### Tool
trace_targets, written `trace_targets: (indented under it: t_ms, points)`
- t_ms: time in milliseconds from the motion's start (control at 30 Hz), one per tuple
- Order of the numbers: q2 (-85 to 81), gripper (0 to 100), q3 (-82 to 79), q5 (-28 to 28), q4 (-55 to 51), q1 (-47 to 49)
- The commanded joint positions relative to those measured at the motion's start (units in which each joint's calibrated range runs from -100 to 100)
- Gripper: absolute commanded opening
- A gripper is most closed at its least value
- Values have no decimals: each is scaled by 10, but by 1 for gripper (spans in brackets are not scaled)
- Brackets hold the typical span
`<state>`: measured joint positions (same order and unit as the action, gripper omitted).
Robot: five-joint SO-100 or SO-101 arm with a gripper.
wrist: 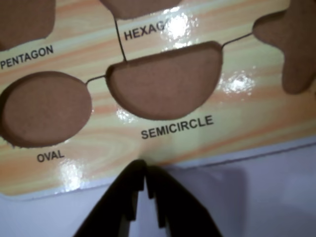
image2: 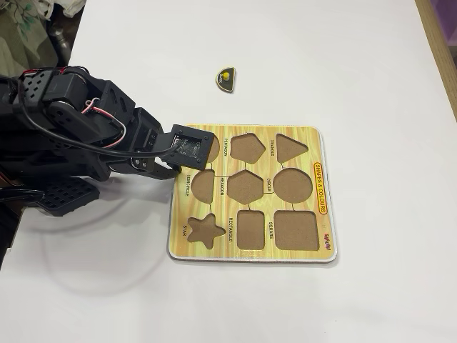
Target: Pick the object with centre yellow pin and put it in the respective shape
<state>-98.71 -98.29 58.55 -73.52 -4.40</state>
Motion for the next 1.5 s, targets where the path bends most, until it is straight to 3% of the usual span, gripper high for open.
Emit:
trace_targets:
  t_ms: [0, 1467]
  points:
    - [9, 1, -3, 1, -8, -2]
    - [15, 1, 4, 7, -9, 0]
